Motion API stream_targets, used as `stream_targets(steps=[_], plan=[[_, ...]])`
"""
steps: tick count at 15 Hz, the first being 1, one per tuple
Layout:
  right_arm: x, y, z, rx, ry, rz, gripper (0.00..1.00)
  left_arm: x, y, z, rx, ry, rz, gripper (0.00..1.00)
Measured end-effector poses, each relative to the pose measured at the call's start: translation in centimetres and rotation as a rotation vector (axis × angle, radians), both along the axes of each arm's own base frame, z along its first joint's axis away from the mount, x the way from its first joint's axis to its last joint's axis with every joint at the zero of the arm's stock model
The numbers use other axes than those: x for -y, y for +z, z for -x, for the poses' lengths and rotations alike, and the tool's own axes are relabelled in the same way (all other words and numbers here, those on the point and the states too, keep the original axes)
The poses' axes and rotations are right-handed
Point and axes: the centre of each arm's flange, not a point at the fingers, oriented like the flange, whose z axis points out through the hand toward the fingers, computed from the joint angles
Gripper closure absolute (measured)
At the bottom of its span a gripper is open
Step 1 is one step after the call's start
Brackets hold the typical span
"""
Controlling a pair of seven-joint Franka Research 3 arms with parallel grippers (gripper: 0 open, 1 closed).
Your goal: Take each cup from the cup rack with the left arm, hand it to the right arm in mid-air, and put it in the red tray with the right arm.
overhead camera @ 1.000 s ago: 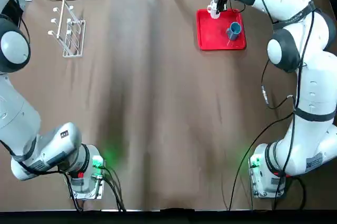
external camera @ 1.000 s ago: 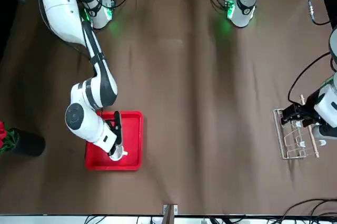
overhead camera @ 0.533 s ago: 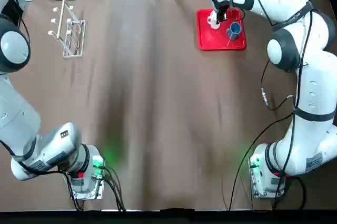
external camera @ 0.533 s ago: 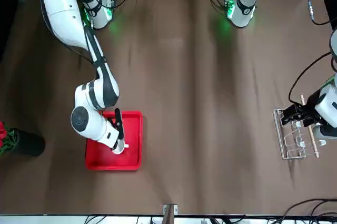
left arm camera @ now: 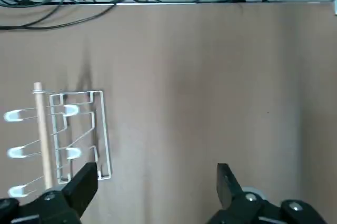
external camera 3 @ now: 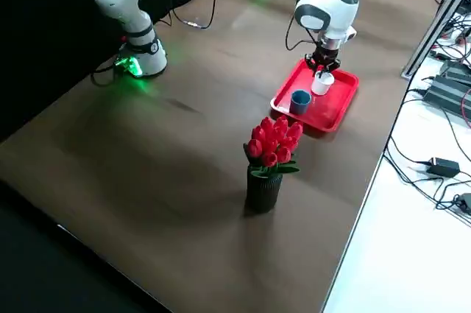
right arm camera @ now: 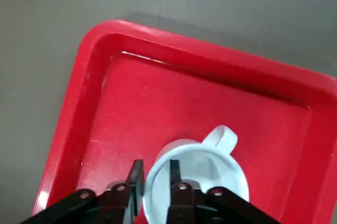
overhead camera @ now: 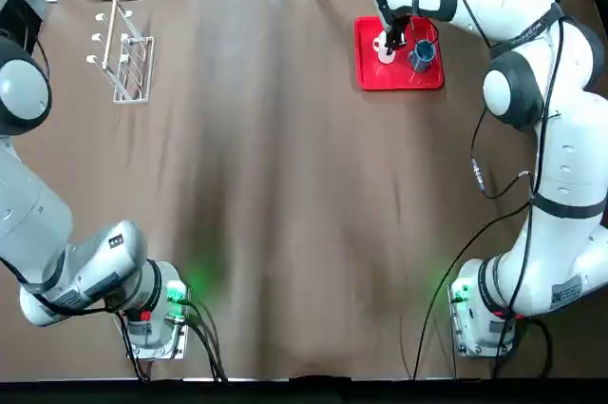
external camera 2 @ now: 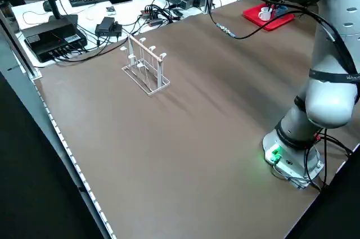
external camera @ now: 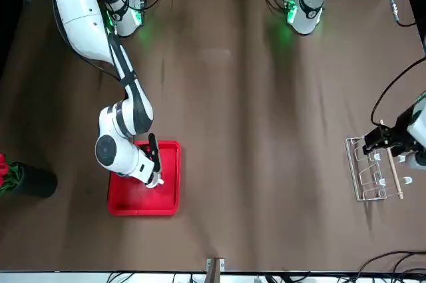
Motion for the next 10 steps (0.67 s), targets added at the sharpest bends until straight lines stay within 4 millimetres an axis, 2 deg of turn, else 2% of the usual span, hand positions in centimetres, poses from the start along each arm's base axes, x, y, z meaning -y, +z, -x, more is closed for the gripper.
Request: stream_targets(steps=[3, 7, 8, 10], plan=[[-0.7, 0.0, 0.3, -0.006, 0.009, -0.012, 0.52, -1.2, 2.0, 0.9, 0.02, 0.029, -0.057, 0.0], [-1.7, 0.3, 0.8, -0.03, 0.025, -0.02, 0.16, 0.9, 3.7, 2.4, -0.005, 0.025, -0.086, 0.0], [-1.8, 1.0, 1.0, -0.039, 0.029, -0.022, 0.01, 0.9, 3.6, 2.6, -0.014, 0.028, -0.078, 0.0], [-1.6, 2.2, 0.8, -0.038, 0.028, -0.024, 0.0, 0.3, 3.4, 2.6, -0.02, 0.037, -0.074, 0.0]])
